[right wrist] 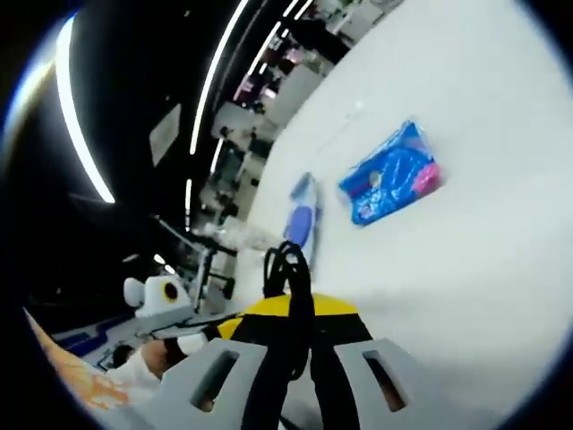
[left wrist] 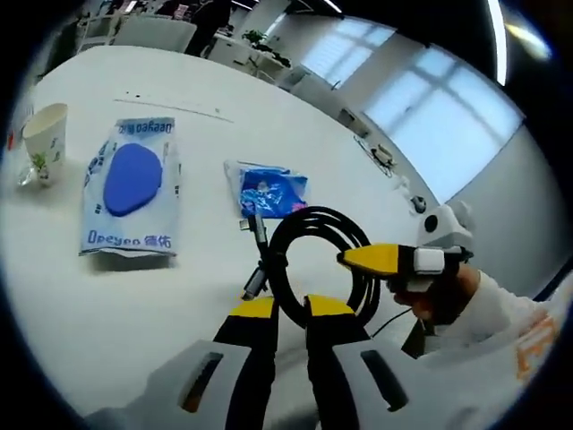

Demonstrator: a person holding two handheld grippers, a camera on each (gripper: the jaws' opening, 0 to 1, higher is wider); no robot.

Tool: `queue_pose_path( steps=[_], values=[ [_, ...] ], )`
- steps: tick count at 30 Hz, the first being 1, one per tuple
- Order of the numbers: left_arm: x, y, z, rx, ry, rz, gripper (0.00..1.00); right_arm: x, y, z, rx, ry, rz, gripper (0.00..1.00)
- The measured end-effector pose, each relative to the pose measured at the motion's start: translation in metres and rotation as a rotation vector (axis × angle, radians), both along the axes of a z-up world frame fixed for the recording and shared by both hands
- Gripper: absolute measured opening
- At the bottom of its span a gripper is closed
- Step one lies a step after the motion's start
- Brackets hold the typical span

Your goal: Arrange the tabletop items into an orderly group along one side of the table until the central work area is clear of visible clutter.

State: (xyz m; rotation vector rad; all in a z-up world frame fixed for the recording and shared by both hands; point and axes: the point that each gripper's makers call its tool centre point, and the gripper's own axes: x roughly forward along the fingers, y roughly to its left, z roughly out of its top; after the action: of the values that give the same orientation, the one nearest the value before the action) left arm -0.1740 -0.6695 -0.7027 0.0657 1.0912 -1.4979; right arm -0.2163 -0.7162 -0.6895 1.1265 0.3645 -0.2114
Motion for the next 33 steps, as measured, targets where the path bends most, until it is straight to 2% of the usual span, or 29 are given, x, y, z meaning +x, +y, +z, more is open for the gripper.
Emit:
queue_pose_path(
  steps=[4,10,16,18,21,23,28,30,33],
  values=[
    [-0.001,-0.008,-0.007,0.017,0.016,0.003,0.08,-0.002,-0.011,-0.009,-0.014,0.04,-0.005,0.03],
    [-0.008,-0.015,-0.024,0.062,0.008,-0.017,0.08,-0.007,-0.021,-0.029,-0.087,0.142,0.02,0.03],
    [-0.014,-0.019,-0.036,0.096,0.016,-0.032,0.08,-0.012,-0.027,-0.047,-0.12,0.196,0.013,0.03],
    [-0.015,-0.019,-0.041,0.122,0.022,-0.027,0.08,-0.014,-0.027,-0.052,-0.123,0.209,0.006,0.04],
    [-0.016,-0.023,-0.041,0.119,0.011,-0.03,0.08,-0.015,-0.032,-0.051,-0.138,0.211,-0.025,0.04],
    [-0.016,-0.028,-0.041,0.118,0.026,-0.016,0.08,-0.015,-0.038,-0.052,-0.151,0.218,-0.037,0.04],
    [-0.019,-0.031,-0.051,0.139,0.061,-0.007,0.07,-0.013,-0.048,-0.055,-0.191,0.232,-0.036,0.04],
    [-0.02,-0.031,-0.058,0.166,0.071,0.005,0.07,-0.01,-0.049,-0.057,-0.194,0.234,-0.033,0.04],
    [-0.022,-0.034,-0.059,0.166,0.06,0.001,0.08,-0.01,-0.052,-0.056,-0.203,0.237,-0.038,0.04]
  ],
)
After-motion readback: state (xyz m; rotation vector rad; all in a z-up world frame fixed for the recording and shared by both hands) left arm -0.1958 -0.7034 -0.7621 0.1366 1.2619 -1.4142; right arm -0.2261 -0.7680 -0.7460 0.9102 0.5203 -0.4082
